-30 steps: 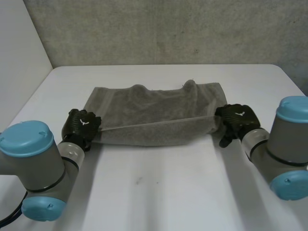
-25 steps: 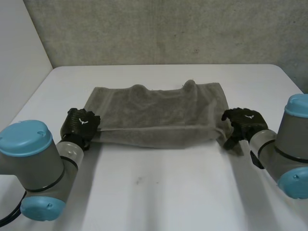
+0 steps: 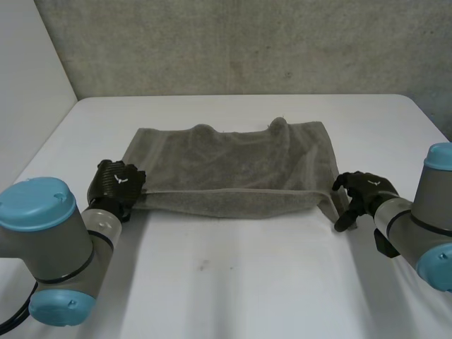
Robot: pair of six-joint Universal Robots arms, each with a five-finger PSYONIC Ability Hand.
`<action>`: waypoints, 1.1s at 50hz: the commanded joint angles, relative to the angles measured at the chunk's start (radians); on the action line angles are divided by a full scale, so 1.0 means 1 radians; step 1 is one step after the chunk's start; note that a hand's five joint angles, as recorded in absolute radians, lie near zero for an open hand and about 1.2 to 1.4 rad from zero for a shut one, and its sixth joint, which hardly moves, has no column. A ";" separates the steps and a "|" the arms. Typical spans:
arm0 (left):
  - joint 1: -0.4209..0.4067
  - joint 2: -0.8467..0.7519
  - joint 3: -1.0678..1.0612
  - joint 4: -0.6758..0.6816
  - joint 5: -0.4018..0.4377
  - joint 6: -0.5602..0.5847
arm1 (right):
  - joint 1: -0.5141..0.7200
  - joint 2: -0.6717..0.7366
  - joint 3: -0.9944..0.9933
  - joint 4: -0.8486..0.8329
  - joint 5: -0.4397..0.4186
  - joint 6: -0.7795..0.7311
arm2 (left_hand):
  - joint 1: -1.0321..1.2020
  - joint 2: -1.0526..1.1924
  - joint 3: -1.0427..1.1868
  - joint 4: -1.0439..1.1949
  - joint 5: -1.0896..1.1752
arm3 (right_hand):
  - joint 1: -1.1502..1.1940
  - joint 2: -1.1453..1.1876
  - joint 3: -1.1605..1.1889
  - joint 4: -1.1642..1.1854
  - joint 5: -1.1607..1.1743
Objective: Fold the towel.
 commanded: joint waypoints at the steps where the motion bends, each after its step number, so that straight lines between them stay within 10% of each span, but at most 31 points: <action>1: -0.001 -0.002 0.000 0.000 0.001 0.000 | 0.010 0.043 -0.020 -0.006 -0.043 0.061 | 0.197 0.179 0.180 0.179 0.178 | 0.088 0.032 0.038 0.057 0.065; 8: -0.001 0.000 0.000 0.000 0.001 0.000 | 0.010 0.090 -0.069 -0.008 -0.046 0.158 | 0.197 0.179 0.180 0.179 0.178 | 0.341 0.285 0.291 0.309 0.318; 12: -0.001 0.000 0.000 0.002 0.001 -0.001 | 0.009 0.124 -0.103 -0.048 -0.038 0.184 | 0.197 0.179 0.180 0.179 0.178 | 1.026 0.970 0.976 0.994 1.002; 18: 0.000 0.000 0.000 0.002 0.004 -0.003 | -0.002 0.089 -0.102 -0.118 -0.008 0.099 | 0.197 0.179 0.180 0.179 0.178 | 1.027 0.971 0.977 0.995 1.004; 21: 0.000 -0.002 0.002 0.003 0.003 -0.008 | -0.002 0.061 -0.091 -0.132 0.003 0.037 | -0.385 -0.403 -0.401 -0.403 -0.403 | 1.027 0.971 0.977 0.995 1.004; 27: 0.029 -0.020 0.022 0.000 0.013 -0.067 | -0.011 -0.025 -0.011 -0.172 0.025 -0.252 | -0.634 -0.652 -0.650 -0.652 -0.652 | 1.027 0.971 0.977 0.995 1.004; 55: 0.149 -0.051 0.074 -0.259 0.182 -0.275 | -0.026 -0.063 0.019 -0.206 0.028 -0.376 | -0.634 -0.652 -0.650 -0.652 -0.653 | 1.027 0.971 0.977 0.995 1.004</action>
